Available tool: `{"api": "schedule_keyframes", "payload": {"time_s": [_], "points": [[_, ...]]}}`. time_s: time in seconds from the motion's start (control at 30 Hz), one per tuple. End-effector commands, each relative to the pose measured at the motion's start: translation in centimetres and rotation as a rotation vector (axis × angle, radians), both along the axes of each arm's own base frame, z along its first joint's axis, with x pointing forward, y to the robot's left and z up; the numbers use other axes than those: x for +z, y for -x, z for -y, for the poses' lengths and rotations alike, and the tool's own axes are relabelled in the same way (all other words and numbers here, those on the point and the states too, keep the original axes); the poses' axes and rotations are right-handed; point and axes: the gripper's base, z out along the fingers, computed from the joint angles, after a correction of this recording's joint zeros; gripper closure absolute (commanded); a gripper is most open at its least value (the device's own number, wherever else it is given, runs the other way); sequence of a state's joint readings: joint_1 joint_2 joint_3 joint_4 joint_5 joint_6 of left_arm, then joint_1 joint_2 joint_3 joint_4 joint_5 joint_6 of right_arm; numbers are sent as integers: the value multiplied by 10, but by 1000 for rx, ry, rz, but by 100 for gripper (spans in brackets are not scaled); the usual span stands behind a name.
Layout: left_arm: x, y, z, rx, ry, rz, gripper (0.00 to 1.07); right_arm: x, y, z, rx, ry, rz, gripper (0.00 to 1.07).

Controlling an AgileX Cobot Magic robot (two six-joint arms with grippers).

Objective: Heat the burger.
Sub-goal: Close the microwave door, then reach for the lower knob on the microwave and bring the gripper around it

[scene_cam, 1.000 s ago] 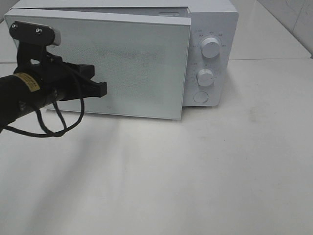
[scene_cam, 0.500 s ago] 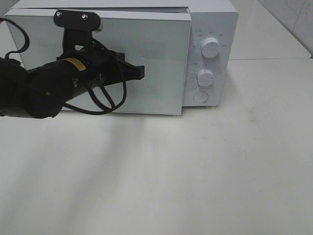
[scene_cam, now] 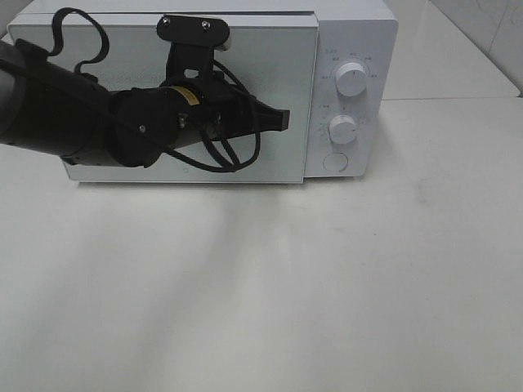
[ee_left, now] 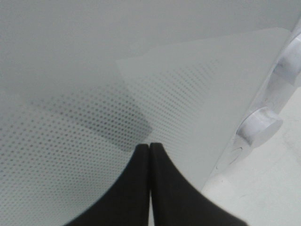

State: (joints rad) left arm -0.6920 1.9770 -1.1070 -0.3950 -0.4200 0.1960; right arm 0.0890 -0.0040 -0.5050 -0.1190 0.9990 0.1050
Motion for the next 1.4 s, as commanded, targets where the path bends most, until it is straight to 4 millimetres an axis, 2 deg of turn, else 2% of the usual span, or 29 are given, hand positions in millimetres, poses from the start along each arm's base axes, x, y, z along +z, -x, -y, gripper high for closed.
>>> {"api": "schedule_keyframes", "payload": {"time_s": [0.03, 0.2, 0.47, 0.53, 0.87, 1.1, 1.4], "points": [[17, -17, -1, 72, 70, 93, 107, -2, 4, 0, -3, 6, 25, 31], [21, -32, 9, 97, 96, 77, 107, -2, 4, 0, -3, 6, 25, 31], [23, -32, 15, 95, 107, 70, 107, -2, 4, 0, -3, 6, 25, 31], [22, -25, 20, 37, 53, 27, 107, -2, 4, 0, -3, 6, 25, 31], [34, -4, 27, -59, 15, -39, 107, -2, 4, 0, -3, 7, 25, 31], [39, 18, 17, -100, -17, -92, 107, -2, 4, 0, -3, 7, 25, 31], [49, 56, 1, -223, -86, -306, 105, -2, 4, 0, -3, 7, 25, 31]]}}
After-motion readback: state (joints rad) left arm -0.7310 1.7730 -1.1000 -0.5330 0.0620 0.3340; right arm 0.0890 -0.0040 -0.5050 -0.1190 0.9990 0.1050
